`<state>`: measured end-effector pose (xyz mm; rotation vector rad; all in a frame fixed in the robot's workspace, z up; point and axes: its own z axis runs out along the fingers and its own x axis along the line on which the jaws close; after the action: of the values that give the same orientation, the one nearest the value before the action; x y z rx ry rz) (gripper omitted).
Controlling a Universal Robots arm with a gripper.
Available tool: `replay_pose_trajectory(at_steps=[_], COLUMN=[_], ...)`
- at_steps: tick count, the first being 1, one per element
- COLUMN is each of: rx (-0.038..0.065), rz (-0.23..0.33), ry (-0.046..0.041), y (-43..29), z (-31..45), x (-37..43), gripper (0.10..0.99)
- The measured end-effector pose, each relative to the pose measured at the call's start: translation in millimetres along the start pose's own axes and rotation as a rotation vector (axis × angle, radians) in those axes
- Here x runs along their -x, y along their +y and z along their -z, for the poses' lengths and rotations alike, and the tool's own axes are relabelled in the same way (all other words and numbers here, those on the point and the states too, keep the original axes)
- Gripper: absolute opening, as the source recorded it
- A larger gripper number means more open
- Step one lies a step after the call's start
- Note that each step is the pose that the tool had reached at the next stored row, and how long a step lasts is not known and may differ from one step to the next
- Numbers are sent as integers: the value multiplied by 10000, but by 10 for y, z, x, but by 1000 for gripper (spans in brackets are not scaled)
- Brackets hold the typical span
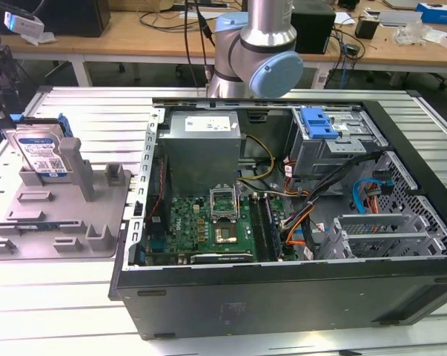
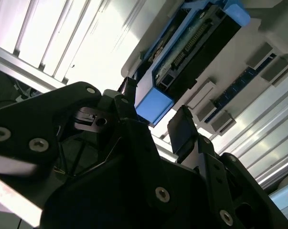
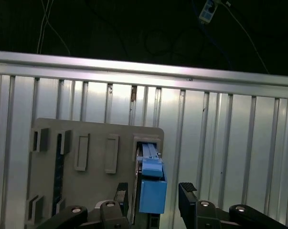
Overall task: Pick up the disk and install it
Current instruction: 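Pick up the disk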
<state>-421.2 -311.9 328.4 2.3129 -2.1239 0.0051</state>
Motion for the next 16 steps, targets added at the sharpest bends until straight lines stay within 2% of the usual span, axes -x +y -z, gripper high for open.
replay_pose_trajectory(at_steps=[6, 16], rx=[4, 4], rz=[-2, -326], ry=[-1, -1], y=[-7, -33], z=[0, -20], x=[-8, -16], gripper=[541, 541])
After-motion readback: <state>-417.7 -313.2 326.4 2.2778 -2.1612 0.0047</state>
